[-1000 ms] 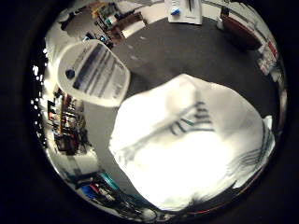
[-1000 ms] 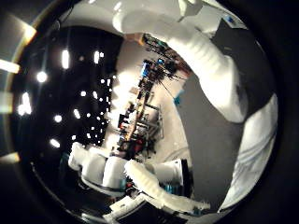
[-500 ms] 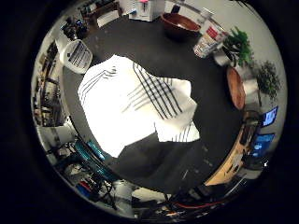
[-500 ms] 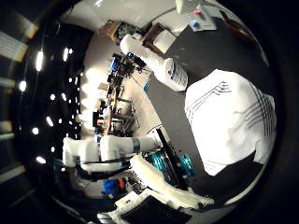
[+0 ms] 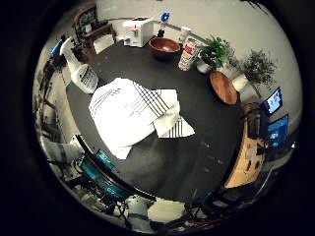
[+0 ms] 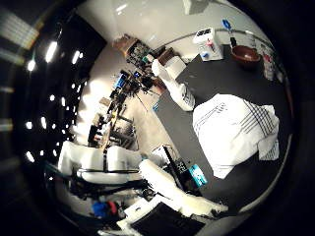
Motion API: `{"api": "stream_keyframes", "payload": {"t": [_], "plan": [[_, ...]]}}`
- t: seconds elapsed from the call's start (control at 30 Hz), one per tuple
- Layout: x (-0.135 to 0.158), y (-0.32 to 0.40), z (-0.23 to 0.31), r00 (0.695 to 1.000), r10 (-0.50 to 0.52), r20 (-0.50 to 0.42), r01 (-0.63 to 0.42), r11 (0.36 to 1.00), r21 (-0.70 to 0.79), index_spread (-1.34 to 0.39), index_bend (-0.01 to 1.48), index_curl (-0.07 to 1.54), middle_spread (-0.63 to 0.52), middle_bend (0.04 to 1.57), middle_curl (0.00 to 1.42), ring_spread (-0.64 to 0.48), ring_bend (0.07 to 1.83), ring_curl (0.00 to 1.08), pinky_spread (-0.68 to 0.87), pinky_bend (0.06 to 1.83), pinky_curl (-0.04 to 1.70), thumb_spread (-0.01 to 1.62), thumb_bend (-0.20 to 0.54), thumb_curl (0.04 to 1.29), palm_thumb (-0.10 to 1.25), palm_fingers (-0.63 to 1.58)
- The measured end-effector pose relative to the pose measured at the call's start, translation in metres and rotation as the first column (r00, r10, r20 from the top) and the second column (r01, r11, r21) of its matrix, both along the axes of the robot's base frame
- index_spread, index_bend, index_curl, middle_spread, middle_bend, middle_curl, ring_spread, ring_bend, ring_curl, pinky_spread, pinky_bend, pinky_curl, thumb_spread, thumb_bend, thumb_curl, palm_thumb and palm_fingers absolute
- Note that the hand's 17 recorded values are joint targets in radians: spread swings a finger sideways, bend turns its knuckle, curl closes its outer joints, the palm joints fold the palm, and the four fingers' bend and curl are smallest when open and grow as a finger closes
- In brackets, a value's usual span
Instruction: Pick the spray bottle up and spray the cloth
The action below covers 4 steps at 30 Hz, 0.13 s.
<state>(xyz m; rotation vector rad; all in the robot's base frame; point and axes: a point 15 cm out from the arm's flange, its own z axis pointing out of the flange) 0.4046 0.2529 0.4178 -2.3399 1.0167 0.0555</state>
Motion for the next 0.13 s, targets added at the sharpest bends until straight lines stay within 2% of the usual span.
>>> {"api": "stream_keyframes", "payload": {"t": [0.13], "plan": [[-0.0105, -0.0035, -0.0089, 1.0, -0.002, -0.013, 0.002, 1.0, -0.003, -0.41, 0.2, 0.36, 0.06, 0.17, 0.25, 0.32, 0.19, 0.22, 0.61, 0.59, 0.25, 0.96, -0.029, 0.38, 0.38, 0.17]]}}
